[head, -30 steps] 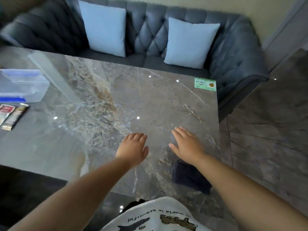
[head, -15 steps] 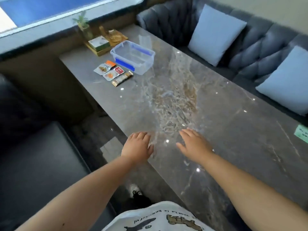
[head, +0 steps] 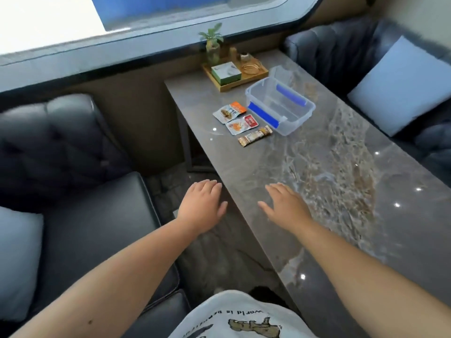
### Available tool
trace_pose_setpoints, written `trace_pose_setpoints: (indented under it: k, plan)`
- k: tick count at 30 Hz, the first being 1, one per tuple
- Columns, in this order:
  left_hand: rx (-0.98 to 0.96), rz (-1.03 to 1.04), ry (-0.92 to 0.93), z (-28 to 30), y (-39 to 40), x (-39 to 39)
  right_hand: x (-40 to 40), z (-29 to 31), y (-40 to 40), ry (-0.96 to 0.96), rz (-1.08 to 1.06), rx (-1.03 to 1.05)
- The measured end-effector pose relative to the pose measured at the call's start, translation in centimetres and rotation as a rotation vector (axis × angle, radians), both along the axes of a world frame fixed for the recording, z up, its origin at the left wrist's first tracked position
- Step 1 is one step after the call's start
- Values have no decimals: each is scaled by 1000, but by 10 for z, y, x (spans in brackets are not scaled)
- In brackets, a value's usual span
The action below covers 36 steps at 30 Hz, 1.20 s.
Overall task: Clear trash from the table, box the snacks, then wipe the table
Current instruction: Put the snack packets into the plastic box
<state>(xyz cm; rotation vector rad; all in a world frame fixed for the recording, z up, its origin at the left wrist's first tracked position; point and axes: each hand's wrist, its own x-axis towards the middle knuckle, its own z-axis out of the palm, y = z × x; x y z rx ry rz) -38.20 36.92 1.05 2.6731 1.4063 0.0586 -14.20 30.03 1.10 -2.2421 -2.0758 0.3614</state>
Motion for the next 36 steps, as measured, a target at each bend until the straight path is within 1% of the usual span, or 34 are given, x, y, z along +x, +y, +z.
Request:
trace_pose_setpoints:
  k: [6,12,18,24,27,32,36]
  plan:
    - [-20,60,-18,-4,52,-14,-14,-2,71,-13,53,20]
    - [-18,72,-21,-10,108,-16,-16,-15,140,43,58,6]
    - [-27,30,7,-11,184,0,-8,-25,211,96,31,-21]
    - [-81,4,26,-10,269,28,8,-26,282,74,-3,-23]
    - [-127,-3,31,-14,300,45,17,-28,300,89,-35,-9]
    - [-229,-13,0,-25,343,88,32,-36,304,137,-149,9]
    - [-278,-63,42,-40,382,123,40,-40,307,149,-266,46]
